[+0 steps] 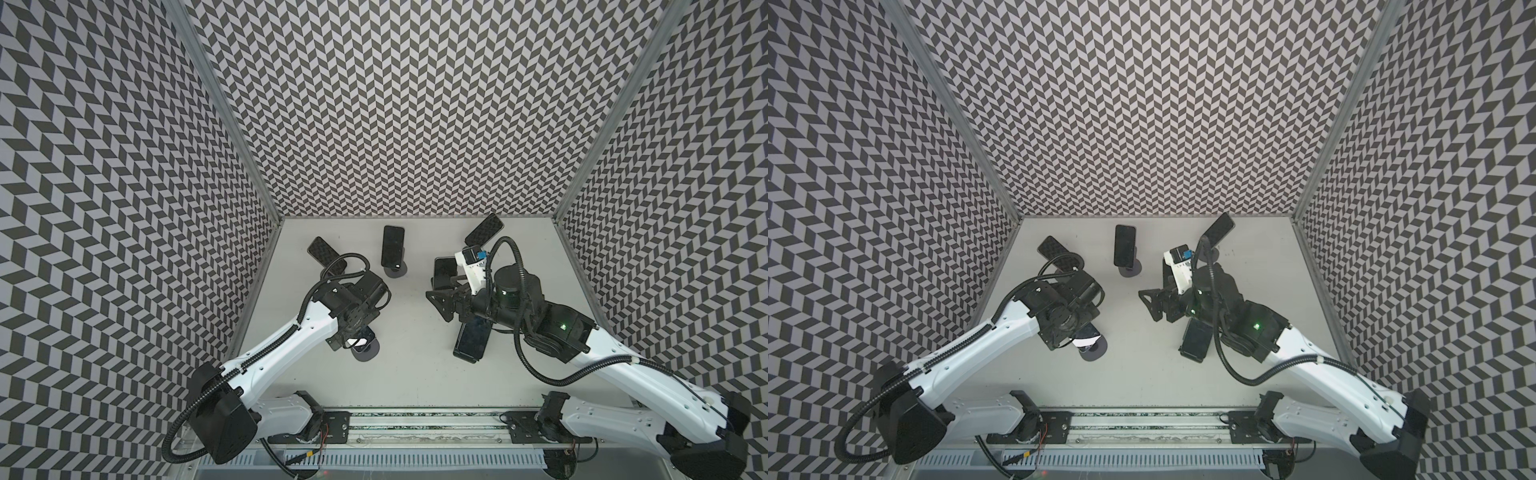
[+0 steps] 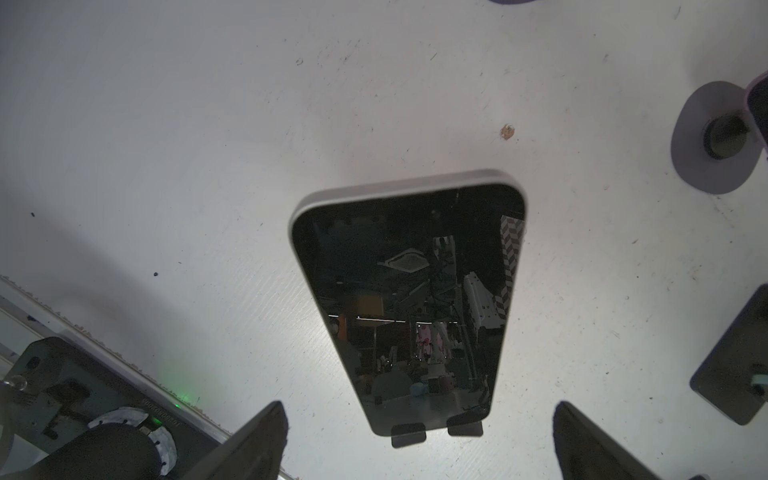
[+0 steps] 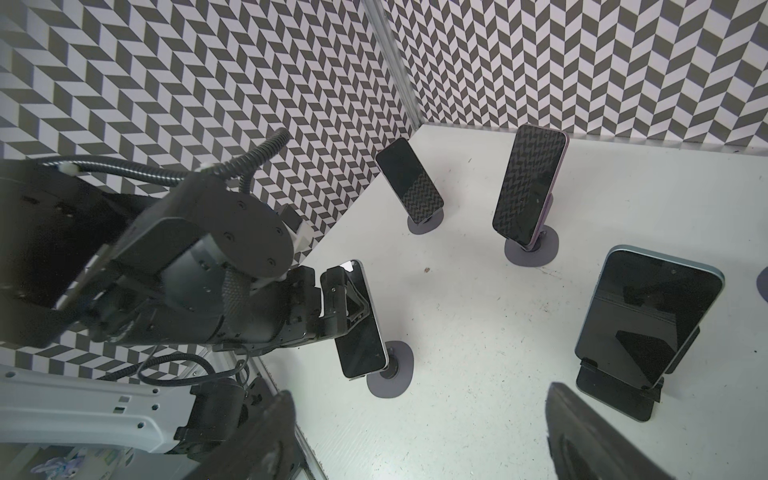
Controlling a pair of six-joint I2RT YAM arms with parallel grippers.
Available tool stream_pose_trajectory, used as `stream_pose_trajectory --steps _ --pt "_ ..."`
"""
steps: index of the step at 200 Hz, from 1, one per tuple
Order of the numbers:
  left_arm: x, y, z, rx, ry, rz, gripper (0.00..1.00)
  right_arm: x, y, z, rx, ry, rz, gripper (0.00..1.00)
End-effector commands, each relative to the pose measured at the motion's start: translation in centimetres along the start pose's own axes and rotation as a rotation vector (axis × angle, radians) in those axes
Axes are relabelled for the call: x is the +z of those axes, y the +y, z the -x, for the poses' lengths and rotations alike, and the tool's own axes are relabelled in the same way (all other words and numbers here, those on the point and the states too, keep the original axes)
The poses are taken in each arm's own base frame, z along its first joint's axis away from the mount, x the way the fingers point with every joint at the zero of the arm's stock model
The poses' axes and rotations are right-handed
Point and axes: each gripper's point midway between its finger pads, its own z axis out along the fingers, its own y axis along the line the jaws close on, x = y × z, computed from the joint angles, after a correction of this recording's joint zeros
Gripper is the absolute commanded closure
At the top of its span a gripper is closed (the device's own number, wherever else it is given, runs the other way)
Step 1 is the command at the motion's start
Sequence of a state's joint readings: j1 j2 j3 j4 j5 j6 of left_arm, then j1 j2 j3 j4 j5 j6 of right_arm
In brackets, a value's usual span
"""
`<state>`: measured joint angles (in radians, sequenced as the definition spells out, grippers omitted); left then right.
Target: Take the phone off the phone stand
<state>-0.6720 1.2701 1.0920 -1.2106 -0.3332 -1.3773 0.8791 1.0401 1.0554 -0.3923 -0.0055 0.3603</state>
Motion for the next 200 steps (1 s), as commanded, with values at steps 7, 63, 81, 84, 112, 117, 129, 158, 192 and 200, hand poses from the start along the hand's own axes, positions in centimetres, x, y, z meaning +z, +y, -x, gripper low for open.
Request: stream_pose_trajectory --steps 7,63,81,84,112,117,129,158,192,200 --pt "0.2 0.5 1.2 0.004 -0.032 0.021 0.00 -0.6 0.4 1.6 -0.011 -0.074 0.019 0.09" --pt "1.1 -0.6 1.8 0.021 -0.020 0.005 0.00 -0.2 0.4 1.8 -0.019 -0.084 0.023 0.09" --pt "1.4 -0.9 1.8 0.027 -0.012 0.007 0.00 -0.1 0.4 1.8 -0.025 -0.084 0.024 0.09" --pt "1.5 -1.0 1.8 0.028 -0.012 0.007 0.00 -0.1 0.4 1.9 -0.027 -0.085 0.024 0.09" --pt "1.9 -1.1 1.7 0.034 -0.009 0.019 0.00 -0.1 0.4 1.9 -0.026 -0.081 0.025 0.09" --pt "2.0 -1.1 1.7 0.035 -0.008 0.021 0.00 -0.1 0.4 1.8 -0.024 -0.080 0.026 0.09" --pt "2.1 -1.1 1.7 0.035 -0.008 0.023 0.01 -0.2 0.4 1.7 -0.024 -0.078 0.026 0.09" --pt "2.3 -1.2 1.7 0.038 -0.004 0.035 0.02 -0.6 0.1 1.6 -0.031 -0.085 0.018 0.09" --pt "2.7 -0.9 1.9 0.037 -0.002 0.058 0.05 -1.0 -0.4 1.9 -0.042 -0.105 -0.007 0.09" --pt "2.8 -0.8 2.0 0.036 -0.001 0.064 0.05 -1.2 -0.5 2.0 -0.042 -0.111 -0.012 0.09"
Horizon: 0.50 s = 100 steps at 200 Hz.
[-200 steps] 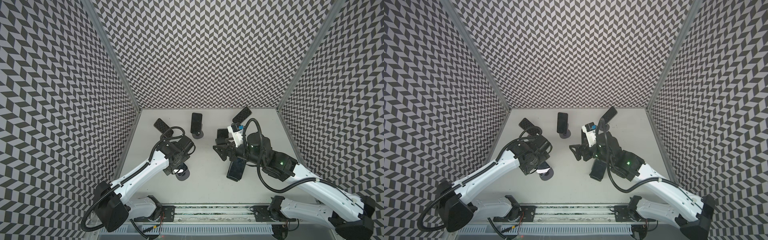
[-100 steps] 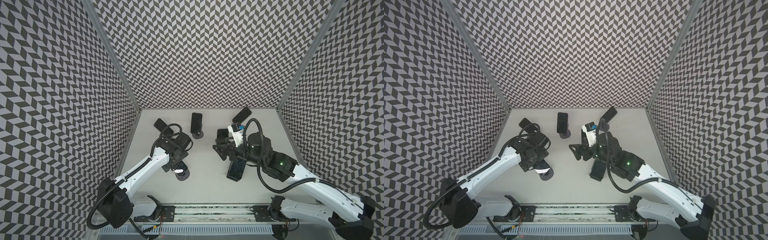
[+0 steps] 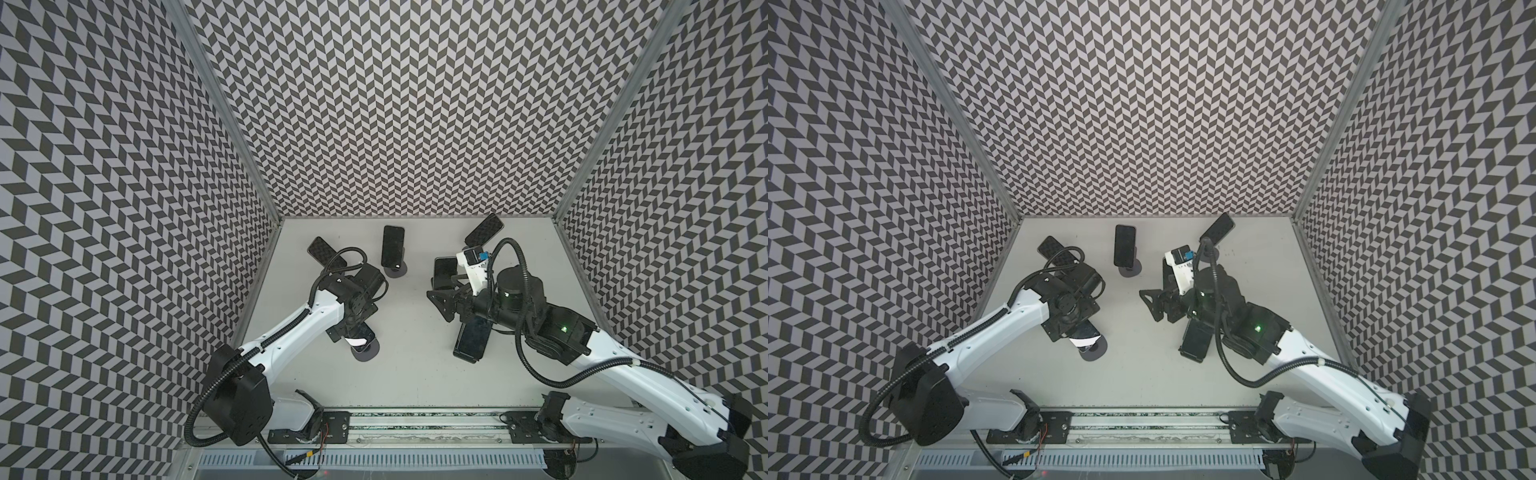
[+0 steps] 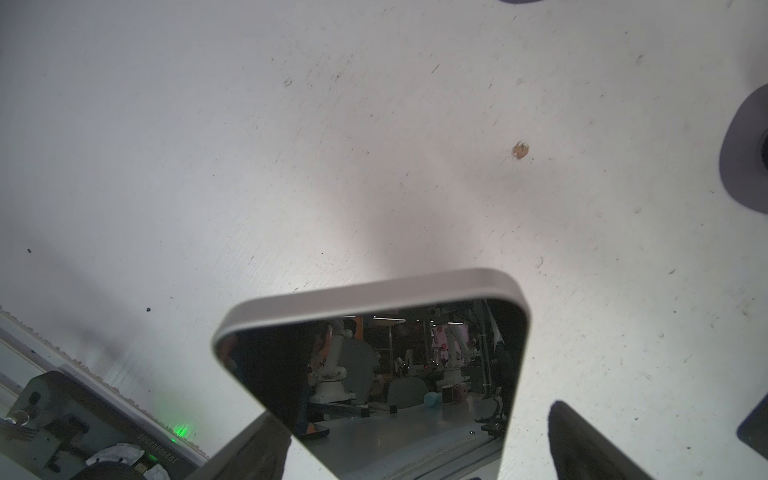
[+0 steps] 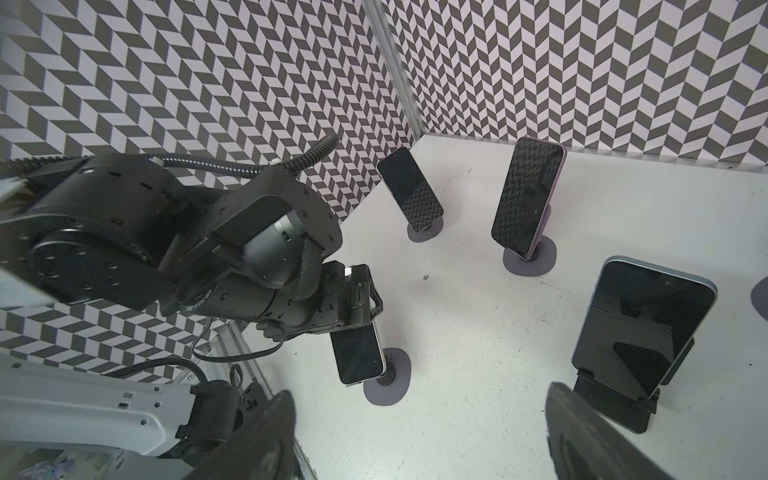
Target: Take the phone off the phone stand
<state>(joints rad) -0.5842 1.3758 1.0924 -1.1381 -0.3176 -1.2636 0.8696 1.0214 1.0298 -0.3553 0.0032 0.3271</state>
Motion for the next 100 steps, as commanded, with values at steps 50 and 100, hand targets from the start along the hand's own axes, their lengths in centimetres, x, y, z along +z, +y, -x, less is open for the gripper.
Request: stream_pose_trajectory --steps 50,100 --pt "0.33 0.33 1.20 -0.011 -0.016 0.021 0.09 -1.10 -0.46 1.21 -0.006 -0.080 -0.013 0.09" --pt "0.41 0.24 1.30 -0.015 -0.016 0.018 0.13 -1.17 -0.93 0.93 -0.006 -0.087 -0.029 0.09"
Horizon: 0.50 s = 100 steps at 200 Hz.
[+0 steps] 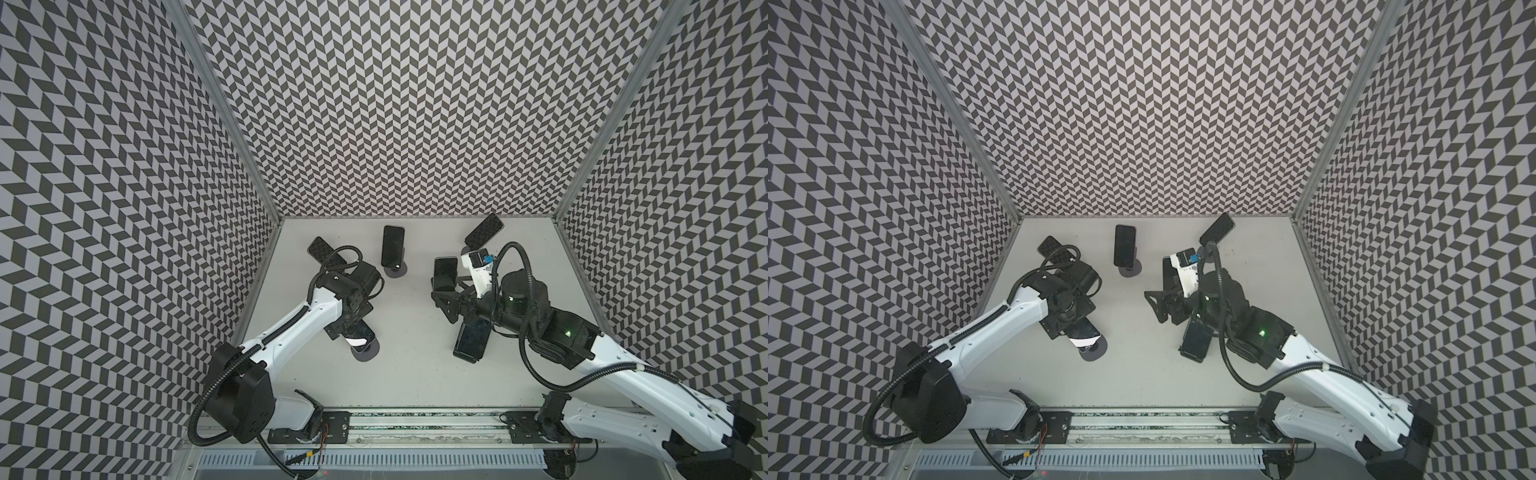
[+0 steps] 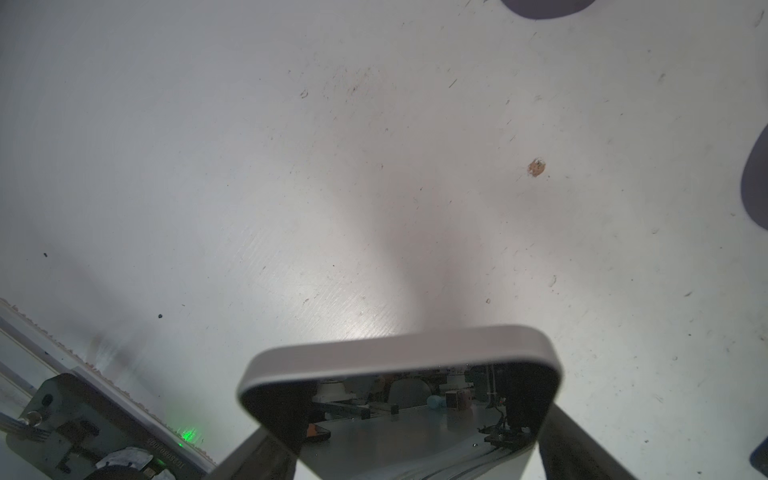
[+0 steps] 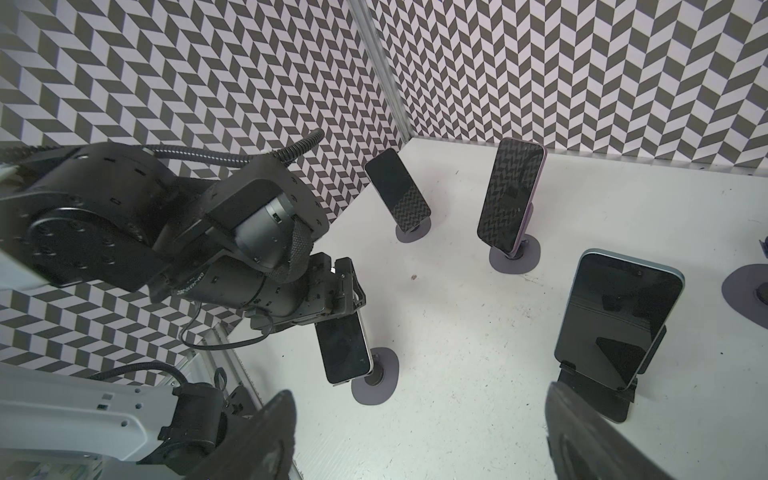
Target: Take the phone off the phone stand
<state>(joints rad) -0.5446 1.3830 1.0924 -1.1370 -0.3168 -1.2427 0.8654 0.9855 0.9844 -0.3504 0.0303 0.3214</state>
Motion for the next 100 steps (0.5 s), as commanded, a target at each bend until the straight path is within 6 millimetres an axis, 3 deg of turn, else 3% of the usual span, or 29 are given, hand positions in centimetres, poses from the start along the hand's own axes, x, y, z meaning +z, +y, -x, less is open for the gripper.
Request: stream_pose_trajectory --steps 1,100 --pt "-0.03 -0.23 0.51 -0.001 -0.016 0.000 0.13 -0.71 0.02 1.71 -0.001 -0.080 0.002 0.09" --pt "-0.23 -0.10 0.74 -0.003 -0.026 0.002 0.21 -1.31 -0.27 1.87 -0.003 -0.106 -0.006 0.09"
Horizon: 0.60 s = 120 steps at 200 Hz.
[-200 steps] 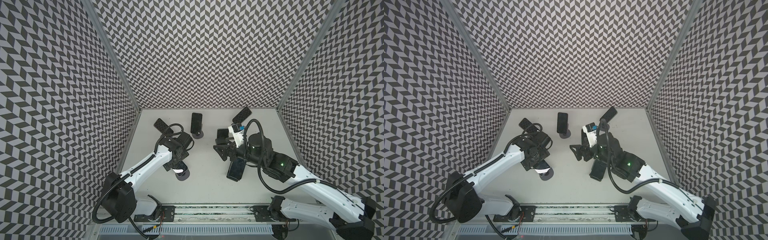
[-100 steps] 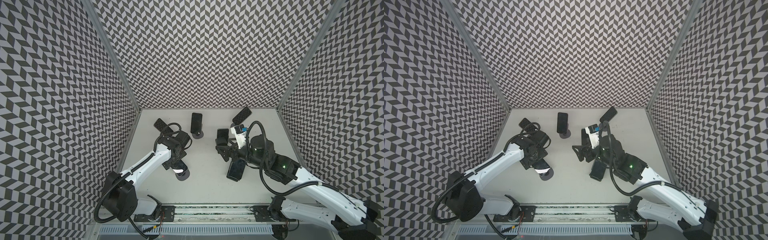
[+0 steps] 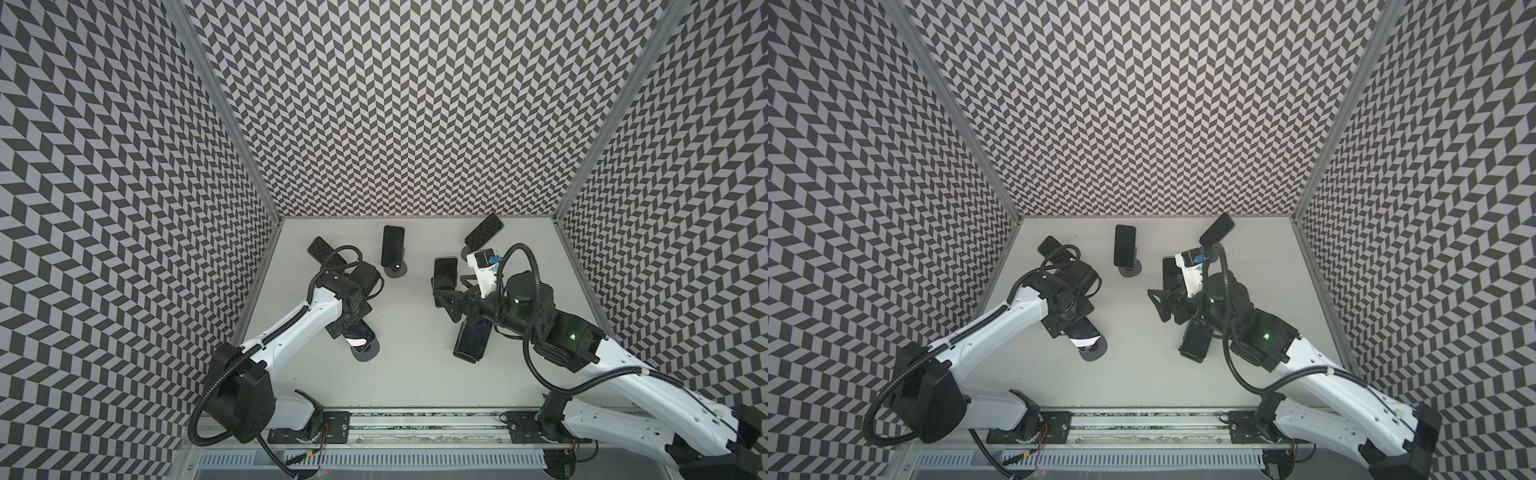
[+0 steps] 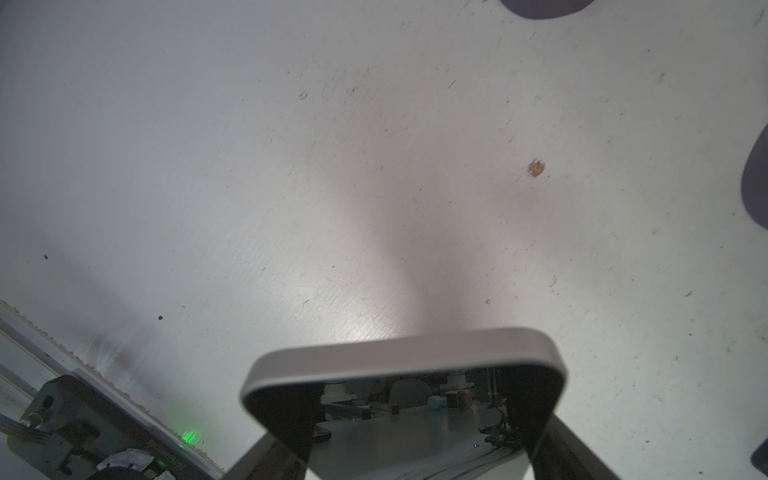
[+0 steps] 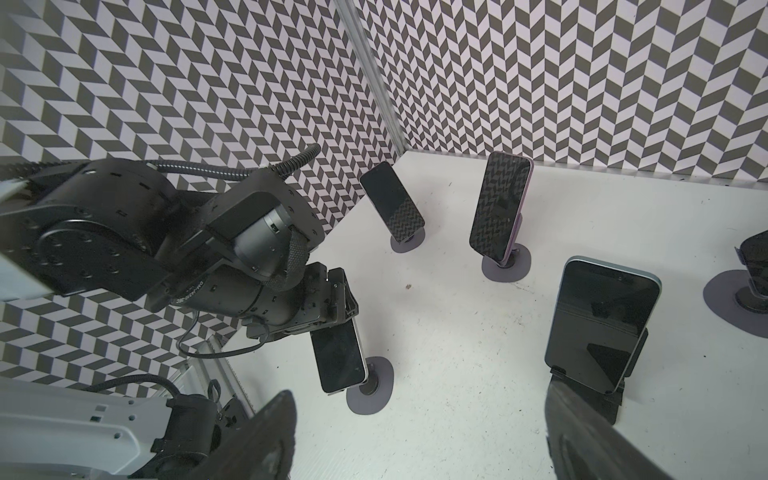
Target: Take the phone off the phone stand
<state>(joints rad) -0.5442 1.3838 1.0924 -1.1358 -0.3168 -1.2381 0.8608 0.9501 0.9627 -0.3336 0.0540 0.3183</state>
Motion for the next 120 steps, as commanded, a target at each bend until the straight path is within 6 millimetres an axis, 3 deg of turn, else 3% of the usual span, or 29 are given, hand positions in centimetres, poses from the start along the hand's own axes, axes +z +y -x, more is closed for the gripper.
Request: stream_pose_trajectory --steps 1,120 --pt "-0.2 -0.1 0.7 -0.008 -0.025 0.002 0.21 -0.5 0.2 1.4 -0.001 -0.067 0.008 0.10" --pt "-1.2 -0.1 1.7 -0.050 -0.045 -0.056 0.28 -0.6 0.5 1.9 0.003 -0.078 0.021 0.10"
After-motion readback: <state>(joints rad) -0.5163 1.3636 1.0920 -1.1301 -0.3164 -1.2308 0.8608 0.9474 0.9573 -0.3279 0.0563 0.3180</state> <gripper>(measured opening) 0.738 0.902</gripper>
